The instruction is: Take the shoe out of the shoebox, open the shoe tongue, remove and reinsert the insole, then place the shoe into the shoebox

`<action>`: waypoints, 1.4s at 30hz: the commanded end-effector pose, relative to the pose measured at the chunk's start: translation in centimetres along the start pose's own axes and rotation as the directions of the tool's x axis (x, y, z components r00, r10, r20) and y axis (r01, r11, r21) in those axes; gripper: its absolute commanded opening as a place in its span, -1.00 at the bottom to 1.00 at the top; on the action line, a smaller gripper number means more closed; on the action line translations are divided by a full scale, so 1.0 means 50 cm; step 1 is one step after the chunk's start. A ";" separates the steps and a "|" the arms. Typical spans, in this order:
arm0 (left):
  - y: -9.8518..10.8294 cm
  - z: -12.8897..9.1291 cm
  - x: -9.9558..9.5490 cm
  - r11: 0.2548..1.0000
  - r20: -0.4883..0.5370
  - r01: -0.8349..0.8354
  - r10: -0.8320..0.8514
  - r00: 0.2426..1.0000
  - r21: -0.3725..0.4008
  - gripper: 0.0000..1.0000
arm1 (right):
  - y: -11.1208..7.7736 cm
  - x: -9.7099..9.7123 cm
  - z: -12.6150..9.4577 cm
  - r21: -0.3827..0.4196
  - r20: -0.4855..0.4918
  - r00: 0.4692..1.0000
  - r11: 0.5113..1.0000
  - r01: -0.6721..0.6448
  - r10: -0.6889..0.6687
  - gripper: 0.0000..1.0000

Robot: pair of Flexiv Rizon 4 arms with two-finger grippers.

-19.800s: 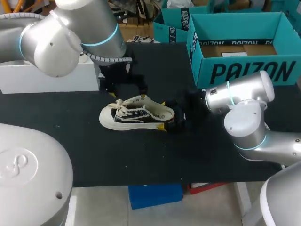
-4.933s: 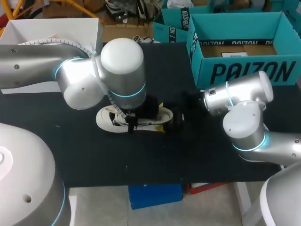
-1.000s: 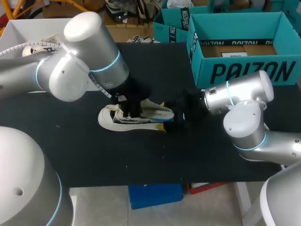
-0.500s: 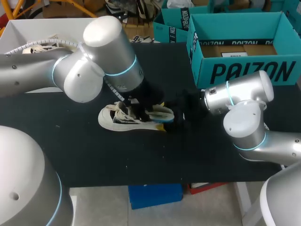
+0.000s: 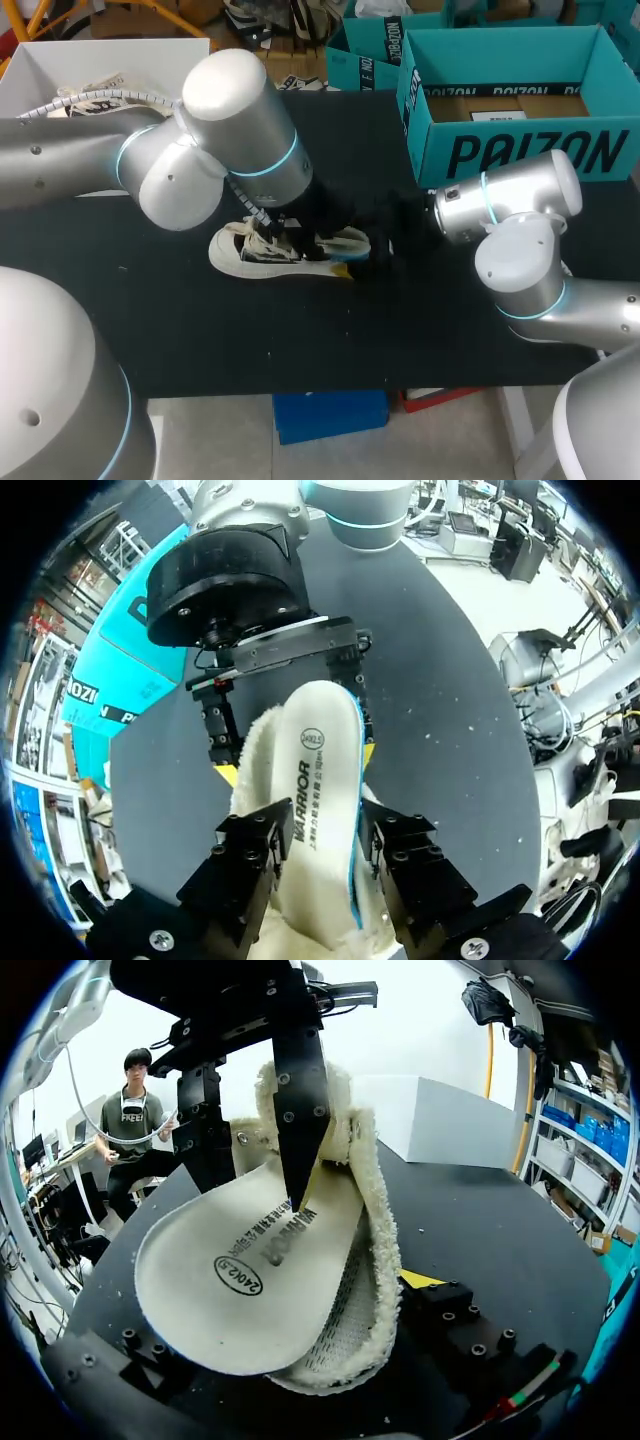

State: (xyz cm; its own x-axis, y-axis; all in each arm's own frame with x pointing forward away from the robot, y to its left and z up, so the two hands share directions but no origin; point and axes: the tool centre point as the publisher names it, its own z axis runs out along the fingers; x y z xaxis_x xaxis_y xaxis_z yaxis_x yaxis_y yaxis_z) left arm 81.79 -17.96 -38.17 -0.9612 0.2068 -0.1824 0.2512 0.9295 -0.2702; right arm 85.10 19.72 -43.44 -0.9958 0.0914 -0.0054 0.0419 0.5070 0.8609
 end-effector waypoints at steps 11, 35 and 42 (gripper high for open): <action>-0.020 0.017 0.001 0.999 0.011 -0.033 0.032 0.999 0.014 -0.24 | -0.003 -0.004 0.002 0.000 0.000 1.000 1.000 -0.001 0.001 -1.00; -0.029 -0.004 -0.001 0.999 -0.002 -0.043 0.043 0.999 0.033 -1.00 | -0.003 -0.004 0.002 0.000 0.000 1.000 1.000 -0.001 0.001 -1.00; -0.032 -0.053 0.030 0.997 -0.016 -0.045 0.046 0.999 0.067 -1.00 | -0.003 -0.004 0.002 0.000 0.000 1.000 1.000 -0.001 0.001 -1.00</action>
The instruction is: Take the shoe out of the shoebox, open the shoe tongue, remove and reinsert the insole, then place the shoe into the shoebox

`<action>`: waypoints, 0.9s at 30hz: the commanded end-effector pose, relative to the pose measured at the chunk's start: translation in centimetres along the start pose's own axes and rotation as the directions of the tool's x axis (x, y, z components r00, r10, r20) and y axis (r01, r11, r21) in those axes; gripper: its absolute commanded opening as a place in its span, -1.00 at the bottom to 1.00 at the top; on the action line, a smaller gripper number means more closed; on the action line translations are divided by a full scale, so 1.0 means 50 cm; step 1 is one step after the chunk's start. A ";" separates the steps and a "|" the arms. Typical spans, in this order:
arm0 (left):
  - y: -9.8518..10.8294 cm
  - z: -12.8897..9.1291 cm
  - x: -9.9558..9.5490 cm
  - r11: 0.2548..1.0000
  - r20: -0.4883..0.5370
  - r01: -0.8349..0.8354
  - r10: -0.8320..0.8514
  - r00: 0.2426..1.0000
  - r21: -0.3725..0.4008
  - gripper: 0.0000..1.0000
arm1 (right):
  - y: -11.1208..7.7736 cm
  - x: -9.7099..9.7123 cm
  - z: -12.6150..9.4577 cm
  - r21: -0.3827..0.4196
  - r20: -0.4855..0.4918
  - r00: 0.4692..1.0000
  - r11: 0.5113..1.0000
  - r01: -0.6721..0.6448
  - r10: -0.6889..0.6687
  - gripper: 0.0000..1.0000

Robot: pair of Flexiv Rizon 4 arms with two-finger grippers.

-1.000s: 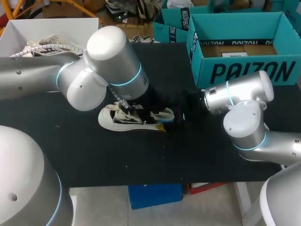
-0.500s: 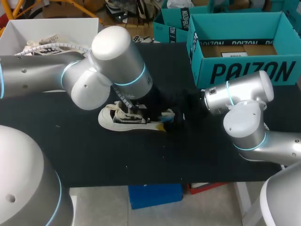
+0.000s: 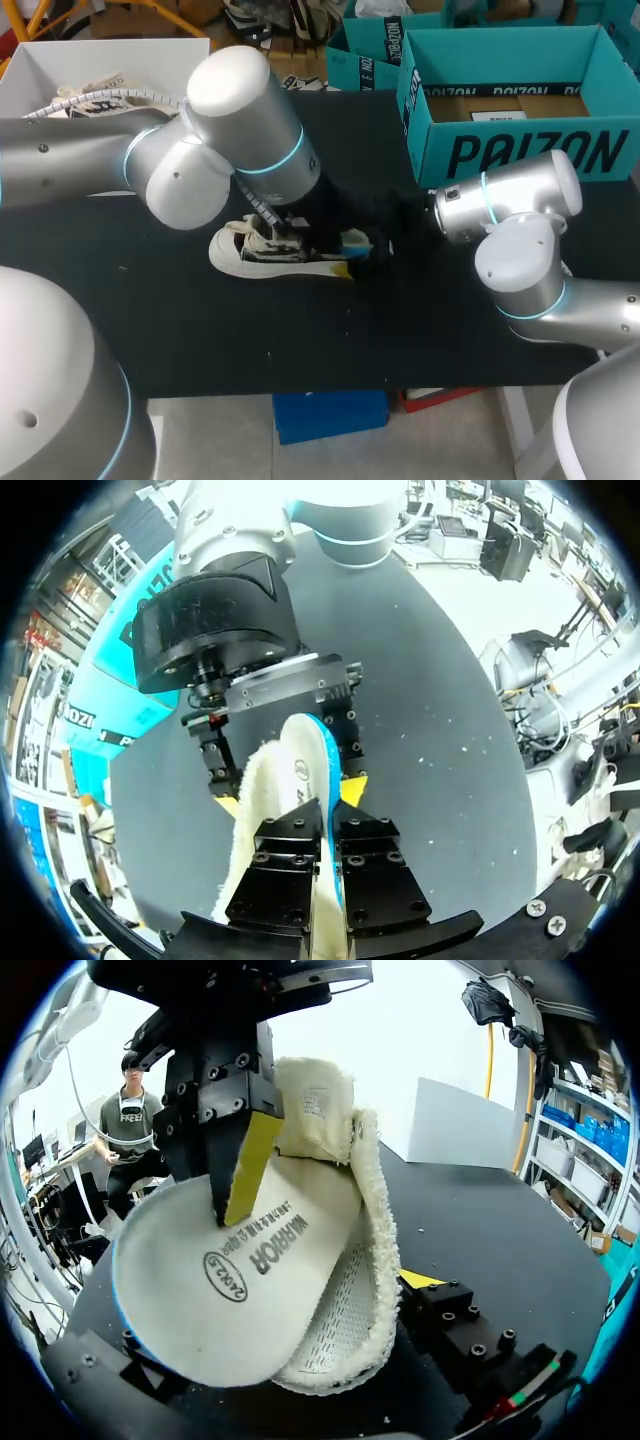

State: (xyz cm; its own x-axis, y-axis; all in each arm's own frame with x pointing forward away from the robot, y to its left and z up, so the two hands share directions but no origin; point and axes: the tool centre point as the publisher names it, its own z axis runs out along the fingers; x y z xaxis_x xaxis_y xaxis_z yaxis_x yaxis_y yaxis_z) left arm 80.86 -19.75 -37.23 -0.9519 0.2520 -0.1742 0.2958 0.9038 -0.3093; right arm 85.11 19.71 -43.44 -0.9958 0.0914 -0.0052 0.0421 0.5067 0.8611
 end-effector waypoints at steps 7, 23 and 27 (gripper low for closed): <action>-0.017 -0.112 0.057 0.993 -0.029 -0.006 0.009 1.000 0.114 -1.00 | -0.003 -0.003 0.002 0.000 0.001 1.000 1.000 0.000 0.000 -1.00; -0.119 -0.287 0.084 0.880 -0.168 0.064 0.018 0.986 0.471 -1.00 | -0.003 -0.003 0.002 0.000 0.001 1.000 1.000 0.000 0.000 -1.00; -0.145 -0.352 0.083 0.839 -0.146 0.074 0.007 0.989 0.539 -1.00 | -0.003 -0.003 0.002 0.000 0.001 1.000 1.000 0.000 0.000 -1.00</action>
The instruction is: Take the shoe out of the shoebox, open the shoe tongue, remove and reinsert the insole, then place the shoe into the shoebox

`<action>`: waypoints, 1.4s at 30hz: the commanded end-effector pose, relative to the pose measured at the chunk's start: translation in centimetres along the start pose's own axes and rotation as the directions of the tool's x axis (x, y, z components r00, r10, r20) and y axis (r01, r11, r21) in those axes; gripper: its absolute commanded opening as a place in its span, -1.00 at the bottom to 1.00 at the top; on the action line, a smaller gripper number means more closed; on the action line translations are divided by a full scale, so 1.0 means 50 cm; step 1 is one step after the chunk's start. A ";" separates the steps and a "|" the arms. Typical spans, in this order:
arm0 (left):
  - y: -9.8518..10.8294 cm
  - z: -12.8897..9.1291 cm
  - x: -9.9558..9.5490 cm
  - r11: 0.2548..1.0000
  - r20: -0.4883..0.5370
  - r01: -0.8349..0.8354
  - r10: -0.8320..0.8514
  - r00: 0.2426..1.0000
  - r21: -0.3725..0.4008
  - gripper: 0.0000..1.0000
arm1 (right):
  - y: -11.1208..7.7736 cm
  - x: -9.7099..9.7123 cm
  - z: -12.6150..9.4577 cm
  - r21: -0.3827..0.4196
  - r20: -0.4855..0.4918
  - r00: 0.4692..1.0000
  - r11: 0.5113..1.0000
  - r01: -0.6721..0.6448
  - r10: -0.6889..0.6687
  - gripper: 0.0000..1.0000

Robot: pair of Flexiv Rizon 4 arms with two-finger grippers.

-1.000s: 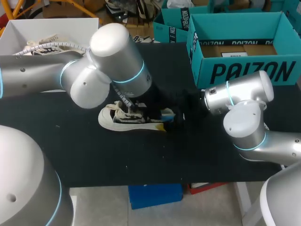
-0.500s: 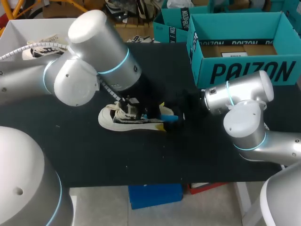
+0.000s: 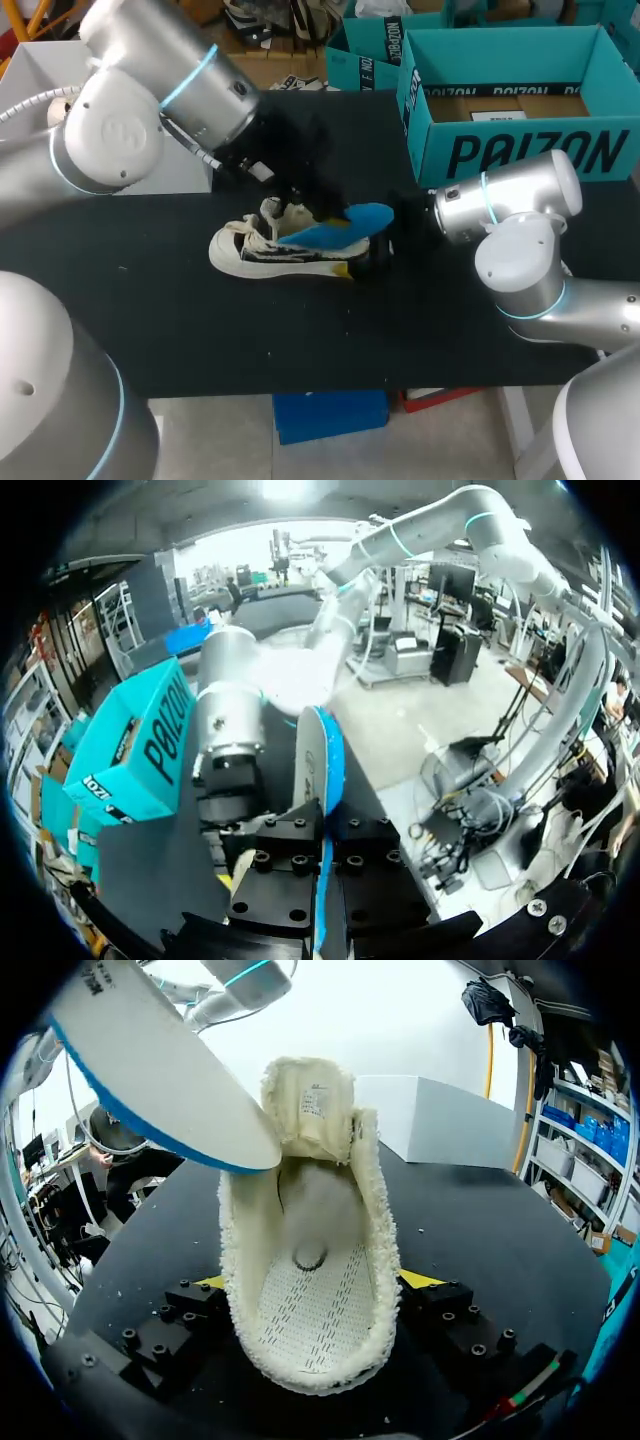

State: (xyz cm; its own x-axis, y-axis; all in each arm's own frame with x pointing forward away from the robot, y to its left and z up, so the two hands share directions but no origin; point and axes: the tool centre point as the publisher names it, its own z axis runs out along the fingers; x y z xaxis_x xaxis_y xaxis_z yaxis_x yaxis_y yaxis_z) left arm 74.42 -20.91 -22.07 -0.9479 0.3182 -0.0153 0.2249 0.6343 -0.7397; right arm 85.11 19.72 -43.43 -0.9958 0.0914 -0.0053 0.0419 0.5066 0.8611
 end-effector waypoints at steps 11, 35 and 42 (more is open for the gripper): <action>-0.128 -0.133 0.047 0.949 -0.049 0.004 0.013 0.999 0.315 -1.00 | -0.003 -0.003 0.002 0.000 0.001 1.000 1.000 -0.001 0.001 -1.00; -0.182 -0.186 0.069 0.924 -0.056 -0.042 0.068 0.996 0.380 -1.00 | -0.003 -0.003 0.002 0.000 0.001 1.000 1.000 -0.001 0.001 -1.00; -0.190 -0.191 0.062 0.920 -0.047 -0.040 0.064 0.997 0.390 -1.00 | -0.003 -0.003 0.002 0.000 0.001 1.000 1.000 -0.001 0.001 -1.00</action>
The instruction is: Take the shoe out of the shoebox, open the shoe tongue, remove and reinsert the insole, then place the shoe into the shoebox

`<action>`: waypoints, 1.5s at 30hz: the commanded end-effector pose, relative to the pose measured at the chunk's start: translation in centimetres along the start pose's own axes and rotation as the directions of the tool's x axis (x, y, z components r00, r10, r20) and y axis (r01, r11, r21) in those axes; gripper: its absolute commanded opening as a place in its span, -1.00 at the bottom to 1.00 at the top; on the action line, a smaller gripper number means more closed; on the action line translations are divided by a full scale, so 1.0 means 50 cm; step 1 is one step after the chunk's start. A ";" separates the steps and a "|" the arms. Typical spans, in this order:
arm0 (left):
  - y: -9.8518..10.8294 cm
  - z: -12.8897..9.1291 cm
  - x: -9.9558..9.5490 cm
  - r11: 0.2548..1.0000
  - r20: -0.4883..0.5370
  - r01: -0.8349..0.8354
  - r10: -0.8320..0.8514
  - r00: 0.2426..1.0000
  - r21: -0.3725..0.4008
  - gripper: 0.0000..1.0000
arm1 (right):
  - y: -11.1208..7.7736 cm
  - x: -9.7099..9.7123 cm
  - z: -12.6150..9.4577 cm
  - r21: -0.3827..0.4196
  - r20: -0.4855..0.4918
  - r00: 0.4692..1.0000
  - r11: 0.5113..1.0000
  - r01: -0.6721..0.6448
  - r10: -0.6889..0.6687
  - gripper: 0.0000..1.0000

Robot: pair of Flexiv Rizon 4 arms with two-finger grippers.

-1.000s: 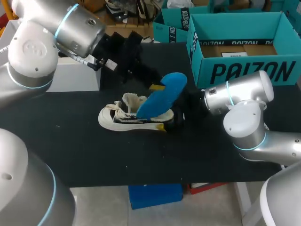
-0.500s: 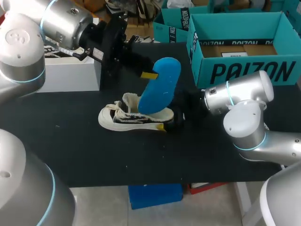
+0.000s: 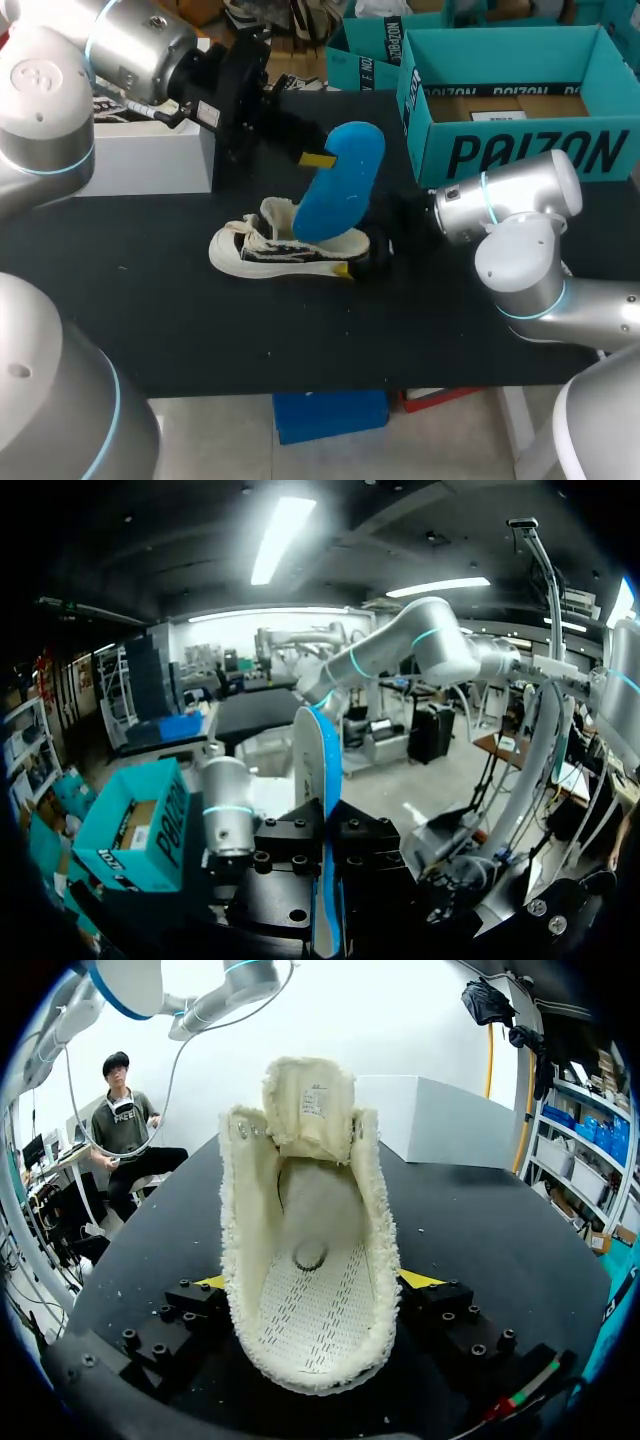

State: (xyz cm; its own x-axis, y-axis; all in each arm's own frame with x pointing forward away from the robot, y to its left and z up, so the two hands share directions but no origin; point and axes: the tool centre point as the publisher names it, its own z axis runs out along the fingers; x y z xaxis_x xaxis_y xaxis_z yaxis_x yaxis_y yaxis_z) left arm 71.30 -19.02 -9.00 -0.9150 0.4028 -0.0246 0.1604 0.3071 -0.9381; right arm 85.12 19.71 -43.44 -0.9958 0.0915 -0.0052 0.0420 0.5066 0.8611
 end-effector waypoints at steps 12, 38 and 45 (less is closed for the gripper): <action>-0.118 -0.071 -0.047 0.914 -0.012 0.222 -0.232 0.973 0.339 -1.00 | -0.003 -0.003 0.002 0.000 0.000 1.000 1.000 -0.001 0.001 -1.00; -0.058 -0.141 0.013 0.800 -0.025 0.390 -0.427 0.904 0.455 -1.00 | -0.003 -0.003 0.002 0.000 0.000 1.000 1.000 -0.001 0.001 -1.00; -0.050 -0.146 0.015 0.797 -0.021 0.397 -0.437 0.899 0.455 -1.00 | -0.003 -0.003 0.002 0.000 0.000 1.000 1.000 -0.001 0.001 -1.00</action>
State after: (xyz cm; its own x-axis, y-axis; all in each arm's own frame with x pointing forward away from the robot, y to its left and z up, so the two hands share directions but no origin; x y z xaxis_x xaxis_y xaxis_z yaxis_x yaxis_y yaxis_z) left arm 73.22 -13.31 -4.09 -0.8834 0.2518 0.3953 -0.4050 0.0141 -0.9142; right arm 85.12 19.71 -43.44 -0.9958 0.0915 -0.0052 0.0420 0.5066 0.8611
